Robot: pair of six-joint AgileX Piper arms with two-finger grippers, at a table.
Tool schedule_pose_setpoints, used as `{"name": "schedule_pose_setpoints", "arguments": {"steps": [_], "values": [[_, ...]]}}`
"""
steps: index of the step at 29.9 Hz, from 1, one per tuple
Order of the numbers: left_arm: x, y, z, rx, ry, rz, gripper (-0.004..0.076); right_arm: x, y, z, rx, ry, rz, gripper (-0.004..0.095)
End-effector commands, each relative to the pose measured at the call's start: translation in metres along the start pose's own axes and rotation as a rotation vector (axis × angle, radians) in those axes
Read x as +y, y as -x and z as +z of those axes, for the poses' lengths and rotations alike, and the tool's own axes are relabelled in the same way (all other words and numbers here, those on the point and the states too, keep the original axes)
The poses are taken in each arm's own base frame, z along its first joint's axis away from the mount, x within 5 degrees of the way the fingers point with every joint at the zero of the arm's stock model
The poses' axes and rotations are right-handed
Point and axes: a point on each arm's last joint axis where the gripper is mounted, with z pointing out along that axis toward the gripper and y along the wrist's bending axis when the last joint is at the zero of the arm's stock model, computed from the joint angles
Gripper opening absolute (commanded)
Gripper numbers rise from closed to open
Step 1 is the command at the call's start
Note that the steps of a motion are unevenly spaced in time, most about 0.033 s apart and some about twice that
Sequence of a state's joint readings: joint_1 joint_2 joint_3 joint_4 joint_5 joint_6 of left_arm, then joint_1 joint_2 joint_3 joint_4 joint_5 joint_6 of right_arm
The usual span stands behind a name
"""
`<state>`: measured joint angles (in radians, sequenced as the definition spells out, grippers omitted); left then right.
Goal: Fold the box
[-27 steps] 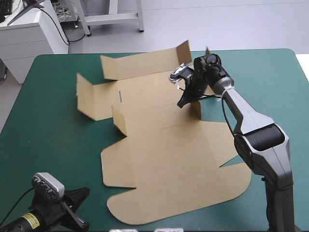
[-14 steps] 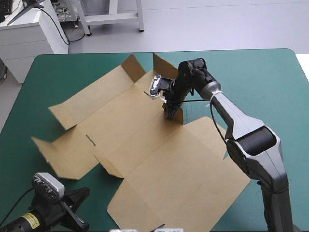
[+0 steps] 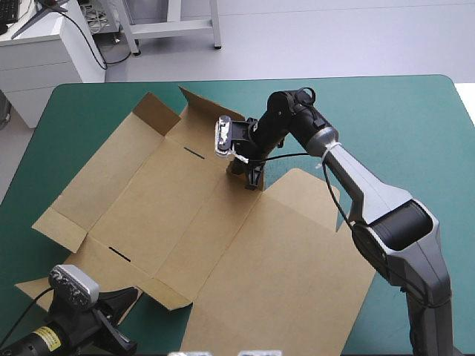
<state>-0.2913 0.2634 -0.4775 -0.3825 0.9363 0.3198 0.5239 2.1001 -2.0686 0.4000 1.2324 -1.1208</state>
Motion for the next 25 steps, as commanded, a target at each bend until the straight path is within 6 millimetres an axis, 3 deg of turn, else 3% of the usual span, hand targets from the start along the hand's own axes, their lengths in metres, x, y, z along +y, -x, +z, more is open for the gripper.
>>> {"name": "schedule_pose_setpoints", "arguments": {"steps": [1,5,12,25], "values": [[0.0,0.012,-0.002,-0.068,-0.004,-0.021,-0.0008,0.015,0.009,-0.03,-0.047,-0.004,-0.054,0.0],[0.0,0.012,-0.002,-0.068,-0.004,-0.021,-0.0008,0.024,0.001,-0.019,-0.009,0.042,-0.153,-0.0018],[0.0,0.012,-0.002,-0.068,-0.004,-0.021,-0.0008,0.036,0.015,-0.011,-0.003,0.061,-0.314,-0.0019],[0.0,0.012,-0.002,-0.068,-0.004,-0.03,-0.0008,0.034,0.015,-0.011,-0.001,0.036,-0.333,-0.0019]]}}
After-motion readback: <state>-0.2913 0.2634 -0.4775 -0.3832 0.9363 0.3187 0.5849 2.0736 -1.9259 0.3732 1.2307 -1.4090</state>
